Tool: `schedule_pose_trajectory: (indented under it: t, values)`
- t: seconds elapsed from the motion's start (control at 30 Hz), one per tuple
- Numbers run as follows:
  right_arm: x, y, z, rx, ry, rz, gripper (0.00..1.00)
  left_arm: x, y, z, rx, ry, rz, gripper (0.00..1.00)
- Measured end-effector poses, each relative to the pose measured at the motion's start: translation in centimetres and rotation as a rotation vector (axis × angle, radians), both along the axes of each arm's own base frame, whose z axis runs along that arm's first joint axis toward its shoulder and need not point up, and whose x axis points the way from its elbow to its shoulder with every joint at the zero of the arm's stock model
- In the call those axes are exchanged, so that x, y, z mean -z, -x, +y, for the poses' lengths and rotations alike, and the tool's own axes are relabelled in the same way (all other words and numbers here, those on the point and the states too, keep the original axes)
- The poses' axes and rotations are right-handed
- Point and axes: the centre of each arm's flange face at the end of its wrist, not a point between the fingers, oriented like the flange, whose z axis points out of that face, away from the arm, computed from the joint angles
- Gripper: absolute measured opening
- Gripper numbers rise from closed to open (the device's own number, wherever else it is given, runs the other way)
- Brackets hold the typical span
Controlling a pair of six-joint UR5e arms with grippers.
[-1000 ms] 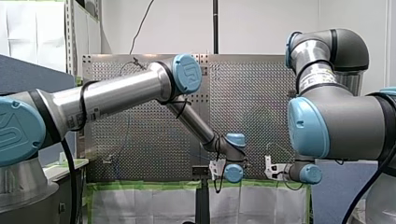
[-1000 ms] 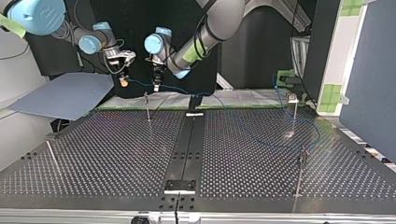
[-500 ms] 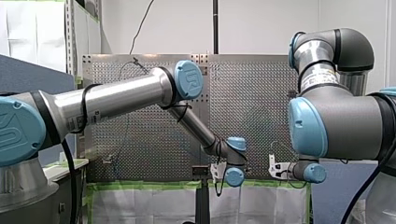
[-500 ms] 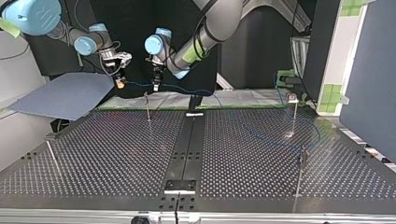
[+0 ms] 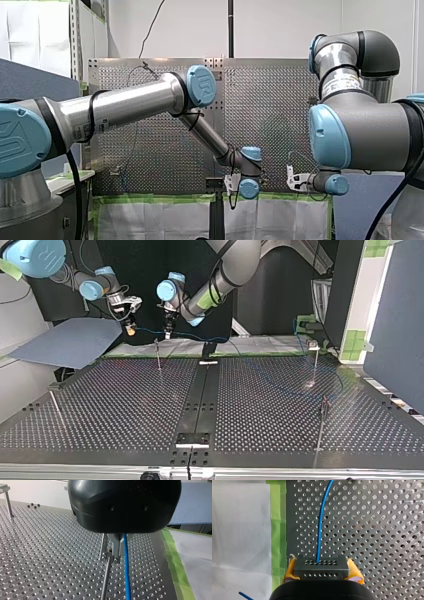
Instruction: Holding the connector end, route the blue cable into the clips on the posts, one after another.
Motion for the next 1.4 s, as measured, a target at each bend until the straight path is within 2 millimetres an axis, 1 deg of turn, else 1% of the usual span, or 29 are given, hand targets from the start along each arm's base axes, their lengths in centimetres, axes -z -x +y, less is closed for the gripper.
schedule_pose_trajectory:
  t: [0.37, 0.47, 0.67, 0.83, 0.97, 1.13, 1.23, 1.4]
  values:
    - [-0.3, 0.0, -0.9, 0.001, 0.016, -0.005, 0.0, -0.1, -0.7, 0.2, 0.008, 0.024, 0.004, 0.0]
    - [0.0, 0.2, -1.2, 0.005, 0.017, -0.005, 0.0, -0.3, -0.9, 0.1, 0.006, 0.029, 0.0, 0.0]
    - [0.7, 0.4, -1.4, 0.003, 0.014, 0.013, 0.0, -1.1, -1.0, -0.7, 0.01, 0.043, -0.013, 0.0]
    - [0.6, 0.4, -1.6, 0.001, 0.018, 0.018, 0.0, -1.6, -1.0, -1.4, 0.015, 0.05, -0.019, 0.0]
    - [0.5, 0.4, -1.8, -0.006, 0.02, 0.014, 0.0, -0.6, -1.0, -1.4, 0.013, 0.035, -0.005, 0.0]
    - [0.5, 0.3, -1.9, -0.015, 0.023, 0.008, 0.0, 1.5, -1.0, -1.3, 0.004, 0.0, 0.024, 0.0]
    - [0.5, 0.4, -2.0, -0.015, 0.025, 0.007, 0.0, 1.9, -1.5, -1.1, -0.003, -0.007, 0.03, 0.0]
    - [0.4, 0.5, -2.3, -0.014, 0.032, 0.006, 0.0, 1.8, -2.2, -0.8, -0.011, -0.003, 0.029, 0.0]
